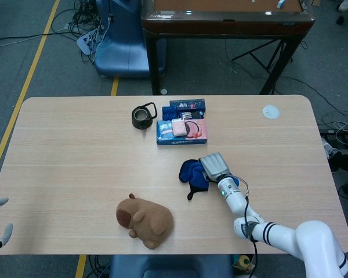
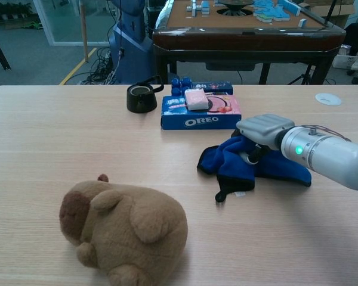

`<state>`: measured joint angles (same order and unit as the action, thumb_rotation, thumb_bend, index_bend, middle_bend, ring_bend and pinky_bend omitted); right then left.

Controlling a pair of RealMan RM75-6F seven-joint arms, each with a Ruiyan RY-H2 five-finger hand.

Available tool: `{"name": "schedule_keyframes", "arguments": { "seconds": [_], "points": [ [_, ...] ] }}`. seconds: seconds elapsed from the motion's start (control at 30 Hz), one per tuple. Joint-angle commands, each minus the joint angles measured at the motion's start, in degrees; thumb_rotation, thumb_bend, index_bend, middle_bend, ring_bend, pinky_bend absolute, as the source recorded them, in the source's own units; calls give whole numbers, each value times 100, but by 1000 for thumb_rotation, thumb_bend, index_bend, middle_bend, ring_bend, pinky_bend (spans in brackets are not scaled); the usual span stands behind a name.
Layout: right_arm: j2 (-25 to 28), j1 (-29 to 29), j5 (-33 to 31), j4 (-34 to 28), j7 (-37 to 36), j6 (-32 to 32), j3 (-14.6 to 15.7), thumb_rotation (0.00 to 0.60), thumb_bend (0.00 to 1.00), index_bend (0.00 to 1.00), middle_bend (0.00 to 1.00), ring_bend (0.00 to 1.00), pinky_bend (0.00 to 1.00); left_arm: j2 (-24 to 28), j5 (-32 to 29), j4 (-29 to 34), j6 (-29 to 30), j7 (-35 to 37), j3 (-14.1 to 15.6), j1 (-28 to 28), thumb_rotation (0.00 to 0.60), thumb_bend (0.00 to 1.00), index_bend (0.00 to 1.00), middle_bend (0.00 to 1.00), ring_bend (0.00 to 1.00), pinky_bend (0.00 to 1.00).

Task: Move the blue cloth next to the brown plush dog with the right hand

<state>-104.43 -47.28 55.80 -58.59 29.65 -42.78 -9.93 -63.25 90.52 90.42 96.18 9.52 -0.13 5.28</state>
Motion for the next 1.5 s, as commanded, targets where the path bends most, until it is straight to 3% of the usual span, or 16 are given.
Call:
{"name": "schedule_keyframes", "arguments": {
  "seconds": [0.03,0.67,1.33,1.5],
  "points": [
    [3,-2,-72,82,88,-30,24,600,646,696,596,542,779,-3,-5,-8,0,5,-1,2,600,358,209,47,44,20],
    [174,110,-727,1208,214,177,-170,600,646,695,596,542,779,-35,-33,-62,-74,22,3,-22,600,358,209,47,44,20],
    [6,-112,106,-429,3,174,139,600,646,695,596,542,779,3,-43,-61,-37,84,0,7,600,358,209,47,44,20],
    [78,-117,78,-498,126,79,187,600,644,695,596,542,779,-2,-34,-58,-37,82,8,10,600,358,209,47,44,20]
  ]
}}
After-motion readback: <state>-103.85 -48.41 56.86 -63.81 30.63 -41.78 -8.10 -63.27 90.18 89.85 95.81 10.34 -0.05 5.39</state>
